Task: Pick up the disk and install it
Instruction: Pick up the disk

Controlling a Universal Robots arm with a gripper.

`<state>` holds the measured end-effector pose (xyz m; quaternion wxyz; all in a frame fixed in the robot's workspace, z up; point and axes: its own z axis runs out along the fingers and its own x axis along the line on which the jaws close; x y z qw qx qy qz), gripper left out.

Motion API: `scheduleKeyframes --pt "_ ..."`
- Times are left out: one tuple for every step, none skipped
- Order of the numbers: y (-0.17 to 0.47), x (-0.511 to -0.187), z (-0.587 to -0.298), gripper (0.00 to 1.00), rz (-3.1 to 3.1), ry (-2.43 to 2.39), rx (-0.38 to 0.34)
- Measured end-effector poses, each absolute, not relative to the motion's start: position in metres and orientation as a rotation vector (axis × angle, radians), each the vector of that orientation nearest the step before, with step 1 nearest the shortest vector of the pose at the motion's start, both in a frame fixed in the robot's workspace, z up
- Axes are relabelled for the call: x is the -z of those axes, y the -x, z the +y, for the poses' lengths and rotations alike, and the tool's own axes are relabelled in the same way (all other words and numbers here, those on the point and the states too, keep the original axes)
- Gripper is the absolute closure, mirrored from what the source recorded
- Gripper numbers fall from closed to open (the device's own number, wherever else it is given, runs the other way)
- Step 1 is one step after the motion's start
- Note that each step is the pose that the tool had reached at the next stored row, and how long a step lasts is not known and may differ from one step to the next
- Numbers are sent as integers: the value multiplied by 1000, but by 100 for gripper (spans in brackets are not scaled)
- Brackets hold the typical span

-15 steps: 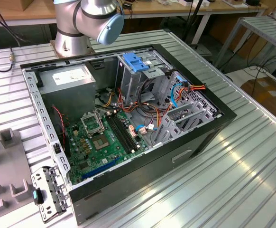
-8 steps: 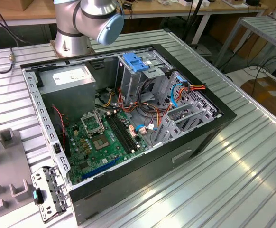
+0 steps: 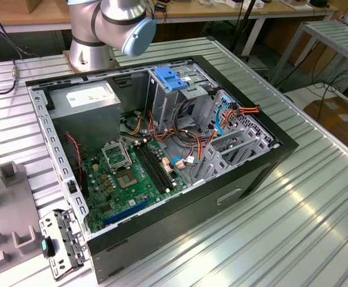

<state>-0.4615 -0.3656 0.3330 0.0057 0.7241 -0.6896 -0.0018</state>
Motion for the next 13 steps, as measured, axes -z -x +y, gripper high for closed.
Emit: scheduleKeyframes --pt "462 -332 -366 46 -2164 -2270 -4" --pt "462 -331 -366 46 -2168 -2271 -9" --pt "461 -330 -366 46 -2175 -2266 -11" --pt "462 -329 -366 46 -2190 -2251 -11" --pt "462 -328 -366 46 -2206 -2235 -11" --pt "462 -325 -366 46 -2233 -2208 -11" --pt "462 -324 -366 46 -2248 -2193 -11" --pt "462 -322 -366 46 -2254 -2186 -11" --pt "462 -320 -367 46 -2256 -2185 -9" --pt "464 -317 -368 46 -2257 -2186 -8" --pt "465 -316 -369 46 -2257 -2187 -7" --pt "466 -314 -369 46 -2258 -2188 -6" --pt "466 -314 -369 46 -2258 -2188 -5"
